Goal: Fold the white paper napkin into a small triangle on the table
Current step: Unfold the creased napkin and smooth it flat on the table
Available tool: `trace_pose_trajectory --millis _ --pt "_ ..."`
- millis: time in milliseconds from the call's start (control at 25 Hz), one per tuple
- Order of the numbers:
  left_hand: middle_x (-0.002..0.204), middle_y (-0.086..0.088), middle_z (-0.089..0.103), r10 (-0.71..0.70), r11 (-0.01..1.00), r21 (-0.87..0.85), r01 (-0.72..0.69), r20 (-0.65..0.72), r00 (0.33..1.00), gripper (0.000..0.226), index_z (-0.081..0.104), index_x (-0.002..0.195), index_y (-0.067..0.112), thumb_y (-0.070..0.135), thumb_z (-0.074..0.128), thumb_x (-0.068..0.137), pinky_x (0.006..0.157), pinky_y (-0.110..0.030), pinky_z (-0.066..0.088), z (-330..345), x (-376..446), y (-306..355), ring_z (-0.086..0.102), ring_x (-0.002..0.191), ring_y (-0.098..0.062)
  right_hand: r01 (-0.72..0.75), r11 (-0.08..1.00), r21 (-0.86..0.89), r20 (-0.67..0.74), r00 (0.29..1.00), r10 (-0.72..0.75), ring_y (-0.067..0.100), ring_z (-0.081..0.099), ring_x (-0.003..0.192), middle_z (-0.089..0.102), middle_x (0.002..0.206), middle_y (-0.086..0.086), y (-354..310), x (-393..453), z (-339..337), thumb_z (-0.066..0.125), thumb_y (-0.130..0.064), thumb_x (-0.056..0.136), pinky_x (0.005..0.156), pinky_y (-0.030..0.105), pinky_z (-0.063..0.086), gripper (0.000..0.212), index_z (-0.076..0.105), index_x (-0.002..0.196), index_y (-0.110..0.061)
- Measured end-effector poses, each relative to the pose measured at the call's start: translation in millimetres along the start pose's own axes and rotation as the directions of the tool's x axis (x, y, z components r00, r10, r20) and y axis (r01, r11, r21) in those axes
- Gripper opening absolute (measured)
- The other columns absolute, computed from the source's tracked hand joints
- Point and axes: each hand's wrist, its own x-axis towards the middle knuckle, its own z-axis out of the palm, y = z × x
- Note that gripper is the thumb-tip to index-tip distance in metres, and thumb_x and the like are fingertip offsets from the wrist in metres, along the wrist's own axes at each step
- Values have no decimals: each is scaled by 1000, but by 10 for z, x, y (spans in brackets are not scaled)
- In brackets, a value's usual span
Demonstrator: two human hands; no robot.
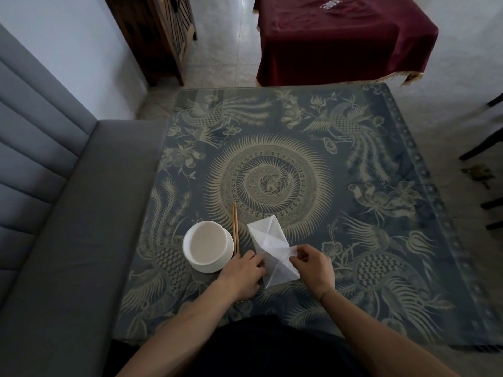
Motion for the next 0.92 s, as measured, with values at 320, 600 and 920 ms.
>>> trace_pose_trajectory --millis 320,600,920 --pt "153 -7 30 -20 999 -28 19 -13 1000 45 52 135 25 24 55 90 104 -46 36 35 16 -33 26 136 -29 -224 970 97 -96 968 233 2 56 64 62 65 -17 202 117 -248 74 -27 78 53 22 39 18 63 64 -32" --pt "152 -4 31 -20 999 -39 19 -36 999 47 50 135 29 23 56 89 104 -45 37 57 20 -51 27 134 -28 -356 934 38 -40 933 357 14 60 63 66 61 -2 457 86 -332 70 -30 75 58 30 44 19 66 63 -17" --pt "152 -4 31 -21 999 -26 20 -39 999 48 49 136 29 22 54 89 105 -46 37 42 25 -49 26 135 -28 -358 932 -62 106 926 363 13 63 62 67 57 -4 593 65 -396 71 -34 72 59 29 49 20 71 63 -16"
